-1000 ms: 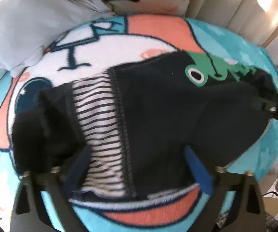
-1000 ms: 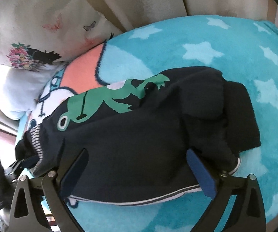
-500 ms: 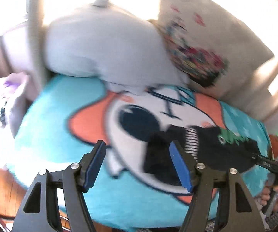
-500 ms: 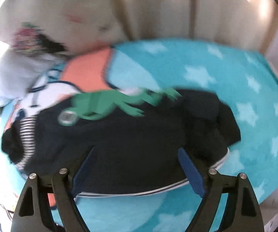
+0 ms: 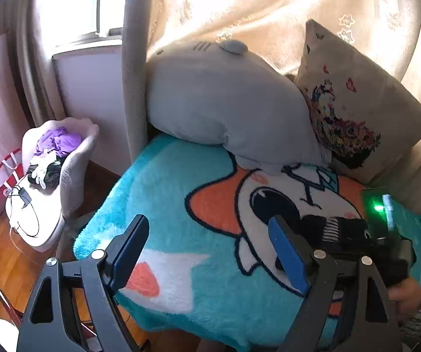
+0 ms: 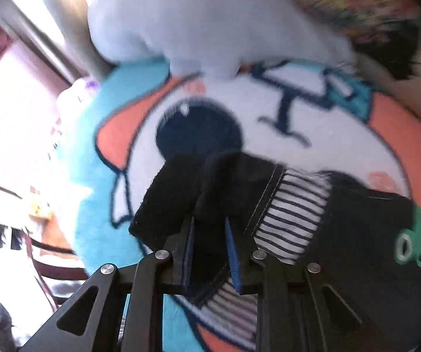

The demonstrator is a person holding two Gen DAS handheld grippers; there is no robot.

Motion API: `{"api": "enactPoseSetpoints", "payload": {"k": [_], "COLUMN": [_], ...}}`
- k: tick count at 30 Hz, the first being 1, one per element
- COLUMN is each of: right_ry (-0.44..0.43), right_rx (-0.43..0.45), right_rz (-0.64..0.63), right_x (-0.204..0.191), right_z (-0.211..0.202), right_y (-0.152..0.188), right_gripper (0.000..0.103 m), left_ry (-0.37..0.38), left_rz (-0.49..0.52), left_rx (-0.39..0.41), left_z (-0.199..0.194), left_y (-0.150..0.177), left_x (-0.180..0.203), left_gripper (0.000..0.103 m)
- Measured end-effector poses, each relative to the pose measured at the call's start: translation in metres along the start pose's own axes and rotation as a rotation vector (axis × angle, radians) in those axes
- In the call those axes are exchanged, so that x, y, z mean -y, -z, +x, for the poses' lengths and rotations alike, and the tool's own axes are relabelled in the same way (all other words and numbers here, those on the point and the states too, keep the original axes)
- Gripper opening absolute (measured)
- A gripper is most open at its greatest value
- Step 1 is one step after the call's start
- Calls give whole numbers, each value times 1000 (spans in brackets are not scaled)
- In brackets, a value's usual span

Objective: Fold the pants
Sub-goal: 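Grasp the black cuff with the right gripper and fold it over the striped panel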

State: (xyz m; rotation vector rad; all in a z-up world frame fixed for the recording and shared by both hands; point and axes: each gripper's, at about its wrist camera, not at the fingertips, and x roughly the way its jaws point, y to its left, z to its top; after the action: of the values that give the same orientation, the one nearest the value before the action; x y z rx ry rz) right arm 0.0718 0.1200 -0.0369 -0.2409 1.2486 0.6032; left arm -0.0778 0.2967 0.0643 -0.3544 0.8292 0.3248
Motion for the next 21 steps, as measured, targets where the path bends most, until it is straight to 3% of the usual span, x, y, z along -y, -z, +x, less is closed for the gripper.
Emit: {"api": "enactPoseSetpoints", "payload": {"k": [7,10,12,14,16,21], "right_ry": [-33,-4,35,2,-6,38], "right_rx": [-13,54,141,183,148,123], "right_rz": [10,-1,20,92,181,212], "right_x": [16,21,27,39,56,72], "right_z": [-5,-29,-55,-64,-66,-73], "right_y": [-1,-2,3,6,16,32], "right_gripper": [26,27,34,56,56,56], "left_ry": [40,16,6,-4,-11,-9], "left_rz": [-45,-51,-75,-97,-105,-146], "left_rx": [-42,-43,-32,-22,-21,-18], "left_z": [9,6,2,-4,-9,-24], "left_y": [-6,-12,-13,-11,-6,12], "left_x": [9,19,24,30,38,54], "left_gripper": [83,82,82,82,82,82]}}
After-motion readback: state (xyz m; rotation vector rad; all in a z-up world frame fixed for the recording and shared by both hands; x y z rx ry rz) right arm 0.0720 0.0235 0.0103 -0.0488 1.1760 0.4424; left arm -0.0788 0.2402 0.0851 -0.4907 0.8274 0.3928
